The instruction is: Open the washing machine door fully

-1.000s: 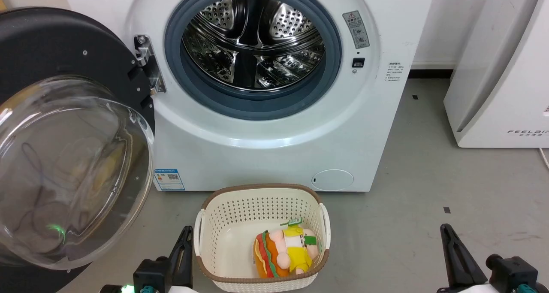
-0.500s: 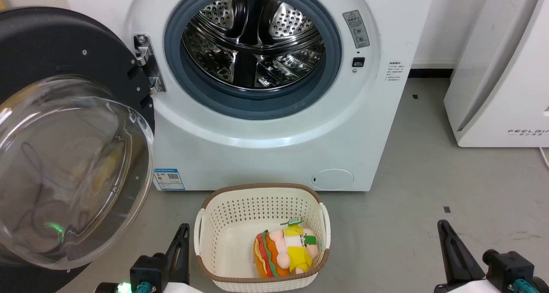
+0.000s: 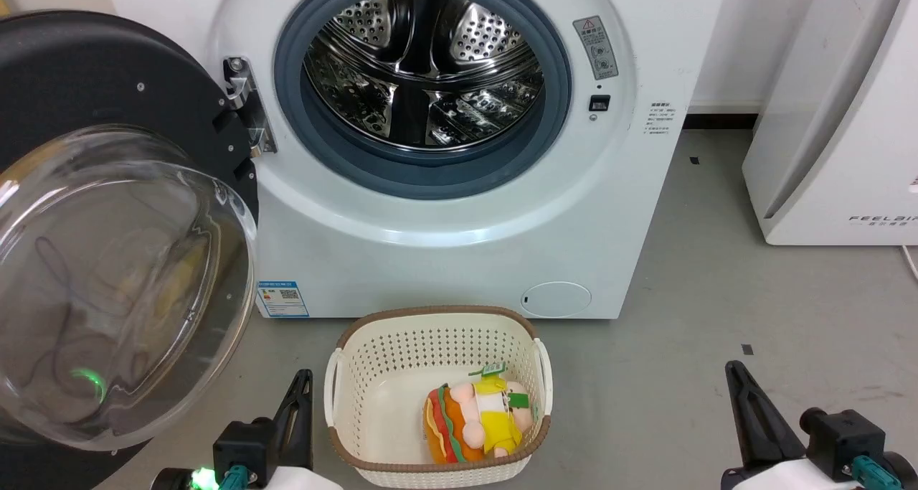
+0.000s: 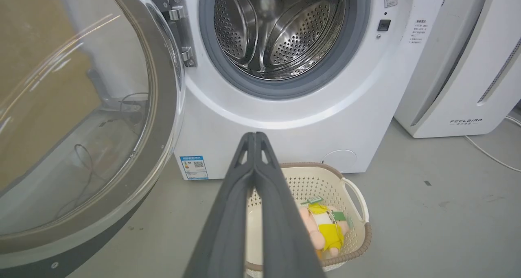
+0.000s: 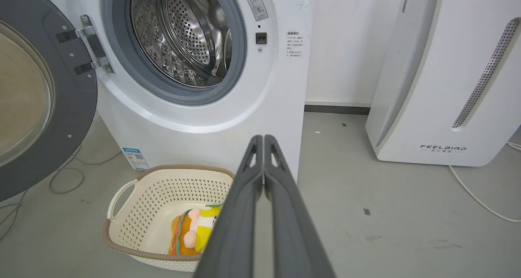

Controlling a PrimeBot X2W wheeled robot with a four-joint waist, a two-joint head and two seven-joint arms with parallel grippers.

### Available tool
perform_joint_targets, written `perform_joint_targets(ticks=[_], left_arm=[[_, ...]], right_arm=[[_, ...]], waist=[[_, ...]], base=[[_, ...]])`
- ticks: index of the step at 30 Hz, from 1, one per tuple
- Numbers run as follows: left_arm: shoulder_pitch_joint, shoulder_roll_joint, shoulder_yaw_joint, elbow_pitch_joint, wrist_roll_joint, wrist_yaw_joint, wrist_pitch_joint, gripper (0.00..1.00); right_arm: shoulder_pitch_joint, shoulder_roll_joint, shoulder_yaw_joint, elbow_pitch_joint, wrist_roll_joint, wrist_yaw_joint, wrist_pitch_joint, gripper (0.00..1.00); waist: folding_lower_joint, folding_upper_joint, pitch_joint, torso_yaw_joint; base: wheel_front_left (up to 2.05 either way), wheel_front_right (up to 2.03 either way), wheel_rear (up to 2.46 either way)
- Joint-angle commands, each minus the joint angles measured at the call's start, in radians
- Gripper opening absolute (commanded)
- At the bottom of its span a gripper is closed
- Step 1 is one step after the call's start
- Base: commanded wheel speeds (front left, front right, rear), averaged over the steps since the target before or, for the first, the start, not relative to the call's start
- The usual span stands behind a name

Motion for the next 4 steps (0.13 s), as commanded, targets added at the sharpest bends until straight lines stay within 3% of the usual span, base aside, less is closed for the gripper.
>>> perform_joint_targets(ticks=[1, 4], left_arm=[[-0.021, 0.0, 0.006, -0.009, 0.008, -0.004, 0.006, 0.0], [-0.023, 0.0, 0.008, -0.014, 0.01, -0.005, 0.012, 0.0]], right_arm=[[-0.013, 0.001, 0.002, -0.008, -0.008, 0.0, 0.006, 0.0], [-0.015, 0.001, 0.003, -0.011, -0.011, 0.0, 0.011, 0.0]], waist=[[0.0, 0.0, 0.0, 0.0], [0.0, 0.0, 0.0, 0.0]], base=[[0.0, 0.0, 0.0], [0.0, 0.0, 0.0]])
